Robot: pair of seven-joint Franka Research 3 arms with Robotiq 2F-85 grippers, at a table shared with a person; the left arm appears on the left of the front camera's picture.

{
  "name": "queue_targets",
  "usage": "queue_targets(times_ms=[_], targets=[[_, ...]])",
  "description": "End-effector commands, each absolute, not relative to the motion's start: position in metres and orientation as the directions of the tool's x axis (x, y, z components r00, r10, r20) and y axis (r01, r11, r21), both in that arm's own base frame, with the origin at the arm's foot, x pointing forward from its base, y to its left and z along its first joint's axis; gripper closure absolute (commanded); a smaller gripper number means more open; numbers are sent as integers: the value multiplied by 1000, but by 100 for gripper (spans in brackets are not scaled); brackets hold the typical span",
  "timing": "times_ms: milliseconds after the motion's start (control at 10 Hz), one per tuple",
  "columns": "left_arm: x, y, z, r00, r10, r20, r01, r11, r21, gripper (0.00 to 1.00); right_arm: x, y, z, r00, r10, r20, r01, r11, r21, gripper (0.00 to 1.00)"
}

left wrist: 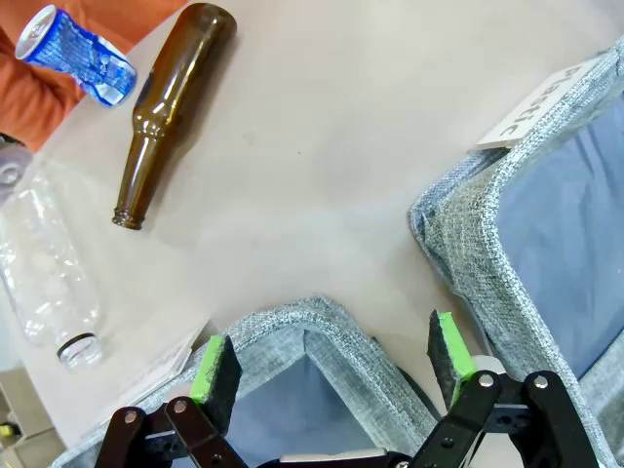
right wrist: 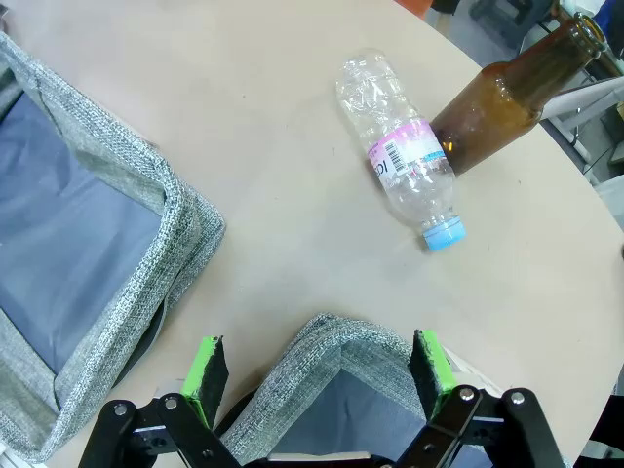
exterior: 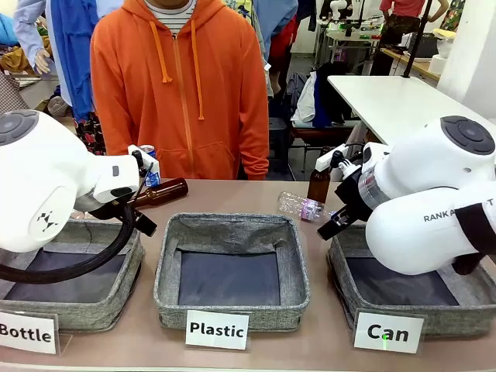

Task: Sort the can waste into the basket.
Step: Pick up the can waste from the table and place it in the right Fabric basket.

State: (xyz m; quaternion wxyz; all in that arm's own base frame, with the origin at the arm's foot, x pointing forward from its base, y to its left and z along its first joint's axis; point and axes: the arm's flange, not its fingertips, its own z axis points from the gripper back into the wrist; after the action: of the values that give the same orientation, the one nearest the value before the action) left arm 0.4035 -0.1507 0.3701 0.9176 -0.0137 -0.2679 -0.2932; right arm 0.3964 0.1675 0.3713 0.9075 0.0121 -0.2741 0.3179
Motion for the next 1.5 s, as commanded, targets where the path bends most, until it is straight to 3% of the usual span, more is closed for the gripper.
queue_targets(times_ms=[0, 700, 800, 1000, 1100, 1400], targets=[[404, -151, 370, 684, -531, 500, 545, 828, 132, 0, 396, 167, 371, 648, 570, 505, -583, 798, -152, 0], [404, -151, 370, 685, -531, 500, 545, 828, 132, 0, 396, 167, 371, 648, 570, 505, -584, 798, -152, 0], [390, -149, 400, 650, -514, 560, 597, 801, 43, 0, 388, 165, 398, 641, 525, 560, -577, 811, -99, 0], [356, -140, 468, 740, -362, 568, 555, 805, -211, 0, 363, 149, 457, 783, 320, 534, -487, 849, 206, 0], [339, -119, 493, 767, -328, 551, 543, 790, -285, 0, 345, 123, 481, 815, 263, 516, -492, 784, 378, 0], [317, -14, 506, 762, -182, 622, 562, 663, -495, 0, 312, 16, 486, 852, 19, 523, -391, 688, 612, 0]])
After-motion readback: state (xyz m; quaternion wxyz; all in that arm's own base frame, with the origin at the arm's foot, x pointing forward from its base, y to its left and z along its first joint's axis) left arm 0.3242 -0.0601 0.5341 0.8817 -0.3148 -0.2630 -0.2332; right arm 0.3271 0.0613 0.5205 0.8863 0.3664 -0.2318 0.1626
